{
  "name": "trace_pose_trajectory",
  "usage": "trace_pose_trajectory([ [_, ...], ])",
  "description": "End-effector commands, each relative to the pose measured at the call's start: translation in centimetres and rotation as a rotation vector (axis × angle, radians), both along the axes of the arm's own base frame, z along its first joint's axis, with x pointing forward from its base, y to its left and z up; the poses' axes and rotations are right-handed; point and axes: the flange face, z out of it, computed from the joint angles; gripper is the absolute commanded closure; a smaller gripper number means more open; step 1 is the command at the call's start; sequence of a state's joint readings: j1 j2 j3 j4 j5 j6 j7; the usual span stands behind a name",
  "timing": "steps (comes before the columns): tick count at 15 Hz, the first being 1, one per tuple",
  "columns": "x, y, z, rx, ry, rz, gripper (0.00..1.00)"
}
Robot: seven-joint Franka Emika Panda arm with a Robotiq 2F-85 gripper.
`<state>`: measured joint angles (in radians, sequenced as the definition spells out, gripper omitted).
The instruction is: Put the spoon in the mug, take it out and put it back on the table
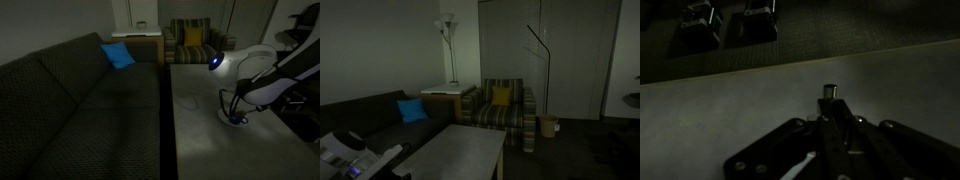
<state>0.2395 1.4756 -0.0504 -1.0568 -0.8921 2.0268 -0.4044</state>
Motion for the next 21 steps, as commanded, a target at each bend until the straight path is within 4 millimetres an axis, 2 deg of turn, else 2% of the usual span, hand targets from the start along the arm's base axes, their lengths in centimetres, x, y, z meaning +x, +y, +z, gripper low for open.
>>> trace_pose_trajectory([
  [1,-0.2,0.0,0.0,-0.004,0.030,0.000,0.85],
  [3,-0.2,0.0,0.0,-0.004,0.029,0.000,0.62],
  [11,0.0,0.3,0.2,-0.002,0.023,0.001,0.06],
  [12,0.1,0.3,0.3,0.000,0.021,0.002,0.02],
  [15,0.8,0.7,0.9,0.011,0.003,0.006,0.00],
  [21,2.5,0.3,5.1,0.071,0.020,0.060,0.00],
])
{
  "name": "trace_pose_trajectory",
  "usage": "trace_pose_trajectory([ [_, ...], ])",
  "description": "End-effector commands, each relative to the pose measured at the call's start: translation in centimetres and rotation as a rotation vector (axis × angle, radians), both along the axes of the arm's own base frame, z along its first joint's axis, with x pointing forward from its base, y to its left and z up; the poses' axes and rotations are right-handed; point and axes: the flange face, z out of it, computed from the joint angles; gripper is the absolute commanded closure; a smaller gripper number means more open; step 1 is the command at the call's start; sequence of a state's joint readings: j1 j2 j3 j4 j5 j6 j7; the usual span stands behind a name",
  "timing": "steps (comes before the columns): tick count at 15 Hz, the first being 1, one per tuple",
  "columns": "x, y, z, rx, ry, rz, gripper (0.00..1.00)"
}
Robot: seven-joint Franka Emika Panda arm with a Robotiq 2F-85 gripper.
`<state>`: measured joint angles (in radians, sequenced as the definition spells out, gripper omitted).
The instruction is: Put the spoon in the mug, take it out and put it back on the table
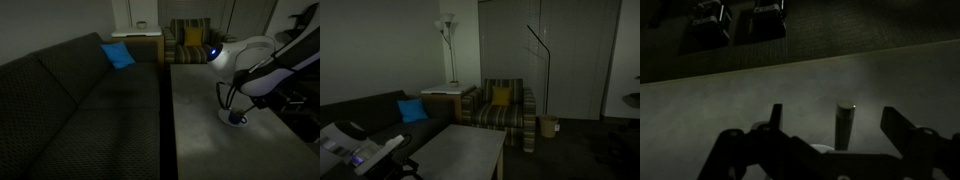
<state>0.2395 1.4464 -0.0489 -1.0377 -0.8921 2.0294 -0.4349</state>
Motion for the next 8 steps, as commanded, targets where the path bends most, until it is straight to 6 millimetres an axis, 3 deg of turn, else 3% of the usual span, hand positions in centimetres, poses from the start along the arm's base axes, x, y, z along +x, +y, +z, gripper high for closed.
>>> trace_pose_trajectory([
  [1,1.0,-0.2,3.2,0.085,0.062,0.093,0.00],
  [5,1.3,0.7,5.9,0.198,0.142,0.233,0.00],
  [6,2.2,0.7,4.3,0.131,0.092,0.179,0.00],
  [8,2.1,0.9,5.1,0.164,0.116,0.209,0.00],
])
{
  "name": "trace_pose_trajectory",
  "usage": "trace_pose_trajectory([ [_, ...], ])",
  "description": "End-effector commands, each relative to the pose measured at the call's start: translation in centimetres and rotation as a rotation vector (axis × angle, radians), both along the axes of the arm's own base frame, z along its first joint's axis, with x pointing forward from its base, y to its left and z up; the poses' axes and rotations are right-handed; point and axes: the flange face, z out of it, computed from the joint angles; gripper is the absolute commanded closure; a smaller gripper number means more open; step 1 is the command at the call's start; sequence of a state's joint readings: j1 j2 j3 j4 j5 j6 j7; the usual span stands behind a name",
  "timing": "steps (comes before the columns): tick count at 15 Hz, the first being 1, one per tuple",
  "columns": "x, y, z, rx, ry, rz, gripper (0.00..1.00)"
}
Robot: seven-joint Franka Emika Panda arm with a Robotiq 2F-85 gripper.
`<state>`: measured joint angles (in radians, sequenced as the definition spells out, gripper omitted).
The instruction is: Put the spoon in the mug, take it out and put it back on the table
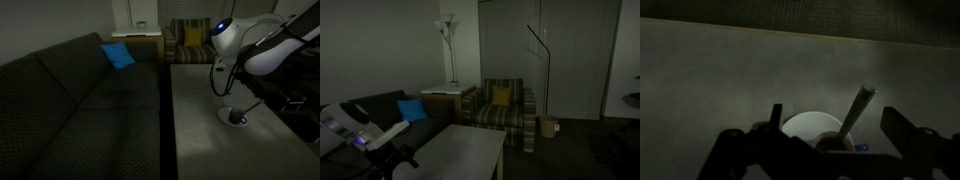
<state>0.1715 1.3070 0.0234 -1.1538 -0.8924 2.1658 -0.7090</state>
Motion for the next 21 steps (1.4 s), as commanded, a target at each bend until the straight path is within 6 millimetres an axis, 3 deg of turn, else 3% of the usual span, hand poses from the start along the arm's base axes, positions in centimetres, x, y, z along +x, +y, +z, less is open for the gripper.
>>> trace_pose_trajectory([
  [1,0.0,0.1,0.1,0.003,0.005,0.004,0.00],
  [4,-0.3,0.2,0.1,0.017,0.011,0.018,0.00],
  [7,0.1,-1.0,0.2,0.104,0.013,0.023,0.00],
  [15,0.2,-9.0,-0.8,0.497,0.050,0.034,0.00],
  [21,-0.1,-10.9,-0.9,0.708,0.147,0.044,0.00],
])
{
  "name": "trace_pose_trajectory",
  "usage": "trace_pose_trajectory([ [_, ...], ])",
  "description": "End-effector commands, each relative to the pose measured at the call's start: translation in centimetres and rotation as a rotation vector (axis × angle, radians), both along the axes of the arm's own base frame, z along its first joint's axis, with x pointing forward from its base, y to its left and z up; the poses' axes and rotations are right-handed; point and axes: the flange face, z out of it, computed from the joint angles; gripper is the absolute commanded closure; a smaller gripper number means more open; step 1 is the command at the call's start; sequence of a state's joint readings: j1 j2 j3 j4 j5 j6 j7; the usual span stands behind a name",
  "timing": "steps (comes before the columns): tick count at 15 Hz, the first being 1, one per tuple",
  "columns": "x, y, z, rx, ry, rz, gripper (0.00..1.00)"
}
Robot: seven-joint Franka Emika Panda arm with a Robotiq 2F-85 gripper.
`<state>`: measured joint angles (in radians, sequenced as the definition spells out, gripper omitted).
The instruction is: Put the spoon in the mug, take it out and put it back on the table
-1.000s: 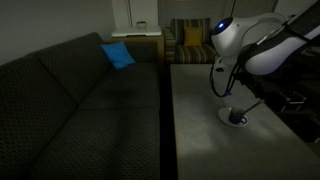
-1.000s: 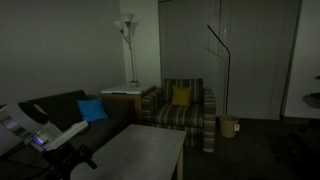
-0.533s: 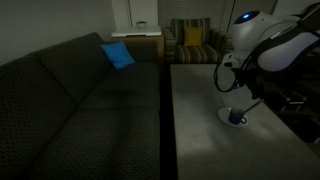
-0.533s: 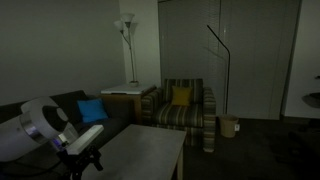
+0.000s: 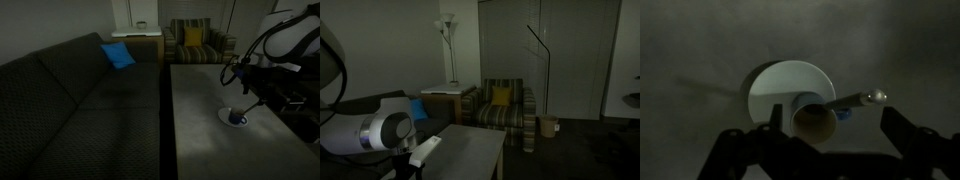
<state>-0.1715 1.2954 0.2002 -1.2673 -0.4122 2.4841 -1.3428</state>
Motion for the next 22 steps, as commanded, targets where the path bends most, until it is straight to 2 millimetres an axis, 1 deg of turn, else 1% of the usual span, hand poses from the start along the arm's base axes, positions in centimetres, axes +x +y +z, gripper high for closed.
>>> trace_pose_trajectory([
  [1,-0.2,-0.2,0.2,0.100,0.035,0.018,0.00],
  [4,-0.3,0.0,0.0,0.124,0.074,0.024,0.00],
  [7,-0.7,-0.1,-0.3,0.101,0.132,-0.002,0.00],
  [11,-0.8,-0.6,-0.5,0.063,0.168,-0.038,0.00],
  [14,-0.8,-1.1,-0.6,0.030,0.177,-0.073,0.00],
  [22,-0.7,-1.0,-1.6,-0.047,0.191,-0.148,0.00],
])
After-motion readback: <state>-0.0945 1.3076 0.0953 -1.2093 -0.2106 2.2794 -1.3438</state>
